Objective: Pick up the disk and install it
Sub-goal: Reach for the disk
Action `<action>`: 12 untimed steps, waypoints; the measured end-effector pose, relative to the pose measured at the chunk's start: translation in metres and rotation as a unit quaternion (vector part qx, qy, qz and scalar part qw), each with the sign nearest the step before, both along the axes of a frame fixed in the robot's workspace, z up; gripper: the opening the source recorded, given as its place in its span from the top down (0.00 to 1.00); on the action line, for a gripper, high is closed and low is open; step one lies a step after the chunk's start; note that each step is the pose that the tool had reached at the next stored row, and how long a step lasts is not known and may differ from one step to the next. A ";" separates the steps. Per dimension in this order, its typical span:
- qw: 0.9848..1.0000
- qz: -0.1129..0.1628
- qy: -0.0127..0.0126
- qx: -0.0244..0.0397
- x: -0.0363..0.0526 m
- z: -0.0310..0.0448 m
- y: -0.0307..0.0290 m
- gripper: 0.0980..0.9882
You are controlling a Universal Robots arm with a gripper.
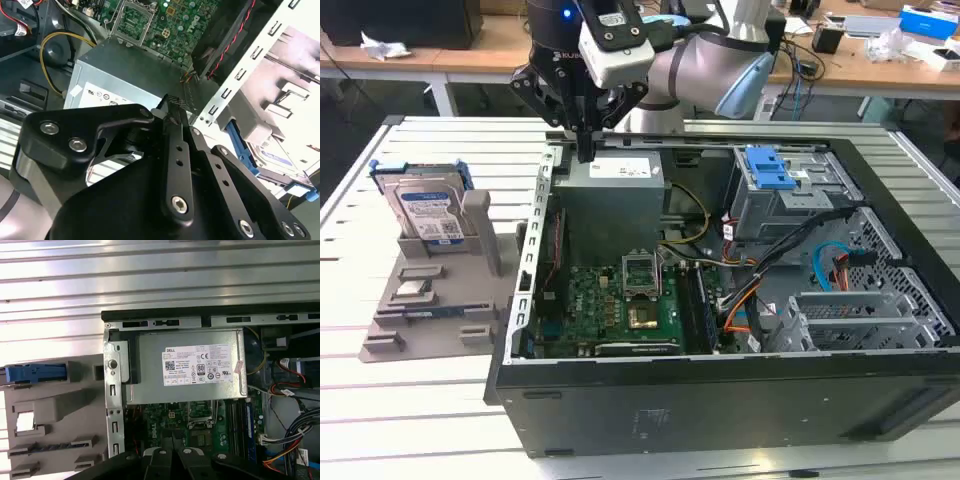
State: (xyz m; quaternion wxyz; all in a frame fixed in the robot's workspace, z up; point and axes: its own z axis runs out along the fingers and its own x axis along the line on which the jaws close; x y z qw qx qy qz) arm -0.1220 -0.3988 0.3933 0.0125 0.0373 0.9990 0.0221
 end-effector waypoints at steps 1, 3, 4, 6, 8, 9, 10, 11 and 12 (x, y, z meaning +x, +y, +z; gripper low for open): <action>1.000 0.000 0.000 0.000 -0.0058 0.0000 0.0003 0.99; 1.000 0.000 0.000 0.000 -0.0108 0.0000 0.0003 0.99; 1.000 0.000 0.000 0.000 -0.0129 0.0000 0.0004 0.99; 1.000 0.000 0.000 0.000 -0.0193 0.0000 0.0004 0.99; 1.000 0.000 0.000 0.000 -0.0231 0.0000 0.0004 0.99; 1.000 0.000 0.000 0.000 -0.0246 0.0000 0.0004 0.99; 1.000 0.000 0.000 0.000 -0.0261 0.0000 0.0004 0.99; 1.000 0.000 0.000 0.000 -0.0275 0.0000 0.0004 0.99; 1.000 0.000 0.000 0.000 -0.0300 0.0000 0.0004 0.99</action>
